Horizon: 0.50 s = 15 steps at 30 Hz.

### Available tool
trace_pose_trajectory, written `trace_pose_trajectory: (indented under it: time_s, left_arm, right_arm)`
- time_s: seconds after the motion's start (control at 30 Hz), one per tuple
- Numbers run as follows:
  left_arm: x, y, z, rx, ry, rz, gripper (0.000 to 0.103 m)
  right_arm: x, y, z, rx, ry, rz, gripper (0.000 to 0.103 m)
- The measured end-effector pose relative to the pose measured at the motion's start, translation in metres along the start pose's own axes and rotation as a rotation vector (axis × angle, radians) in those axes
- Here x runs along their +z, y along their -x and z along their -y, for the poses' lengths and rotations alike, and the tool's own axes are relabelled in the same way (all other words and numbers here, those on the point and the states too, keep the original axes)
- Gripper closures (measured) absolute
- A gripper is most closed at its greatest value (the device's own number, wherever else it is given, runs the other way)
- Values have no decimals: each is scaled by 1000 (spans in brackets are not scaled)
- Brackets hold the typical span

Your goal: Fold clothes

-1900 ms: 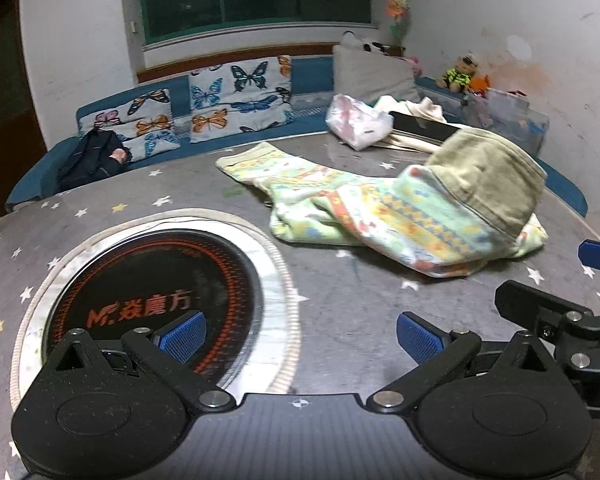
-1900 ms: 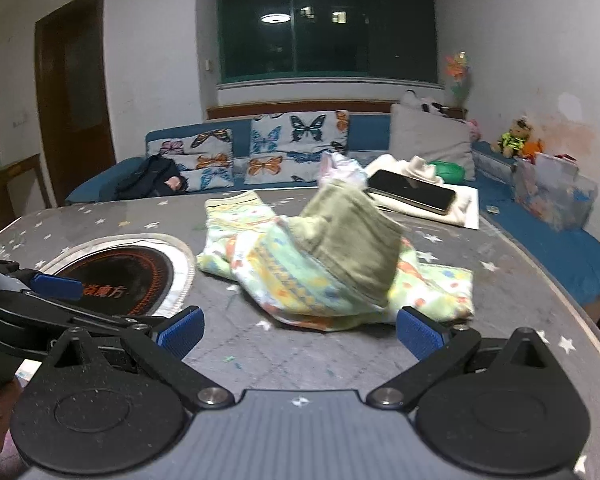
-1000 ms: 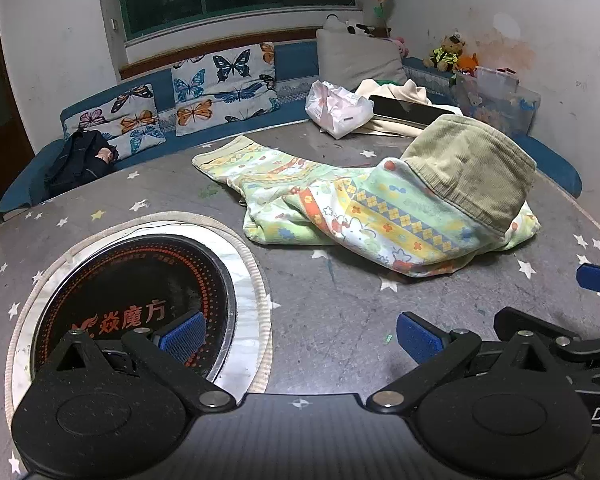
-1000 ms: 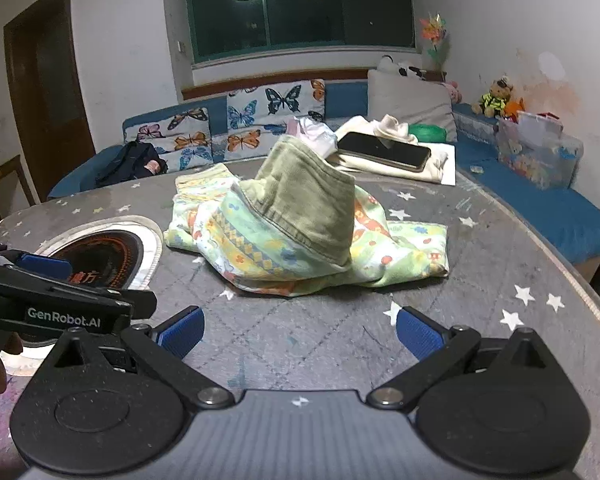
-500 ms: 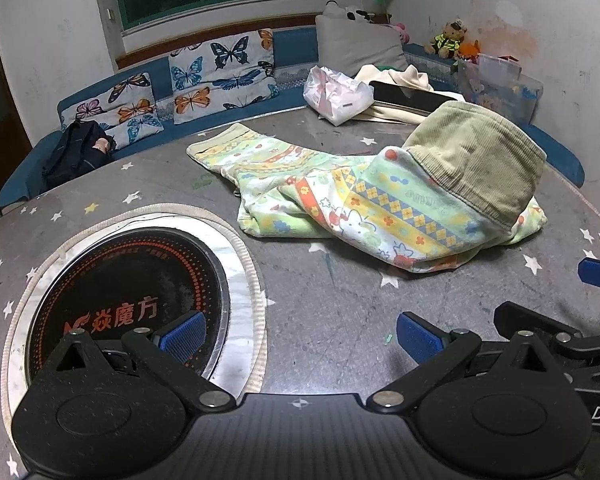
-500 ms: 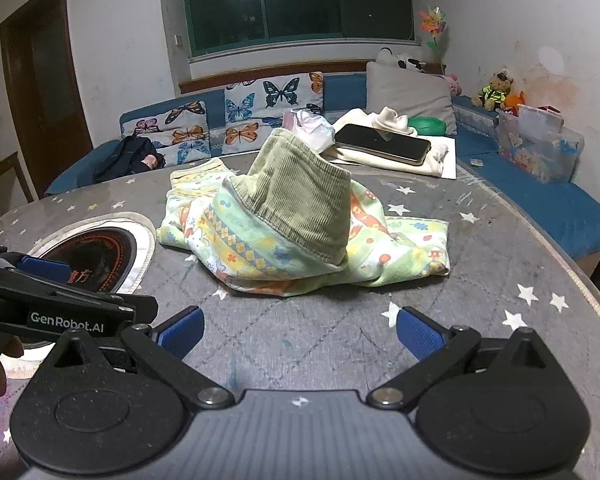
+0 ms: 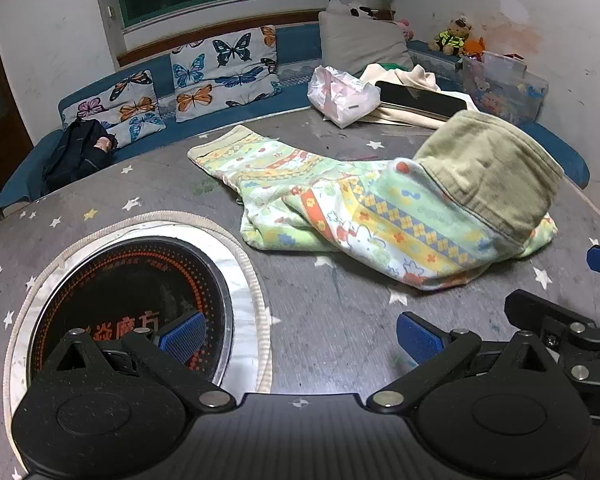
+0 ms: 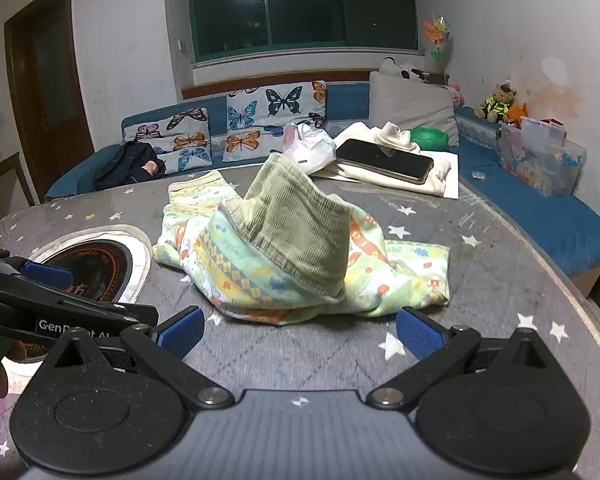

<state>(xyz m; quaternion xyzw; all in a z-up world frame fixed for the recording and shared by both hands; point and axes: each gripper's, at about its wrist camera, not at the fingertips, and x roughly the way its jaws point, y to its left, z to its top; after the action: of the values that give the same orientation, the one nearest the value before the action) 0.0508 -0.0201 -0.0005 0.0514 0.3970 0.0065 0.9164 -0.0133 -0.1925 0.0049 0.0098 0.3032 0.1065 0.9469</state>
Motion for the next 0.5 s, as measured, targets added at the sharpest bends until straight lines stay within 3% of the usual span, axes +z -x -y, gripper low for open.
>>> trace_pose_trajectory:
  time_s: [0.5]
  left_arm:
    - [26,-8,-25,40,36,14,0]
  right_arm:
    - [57,-22,-4,34,94,91,0]
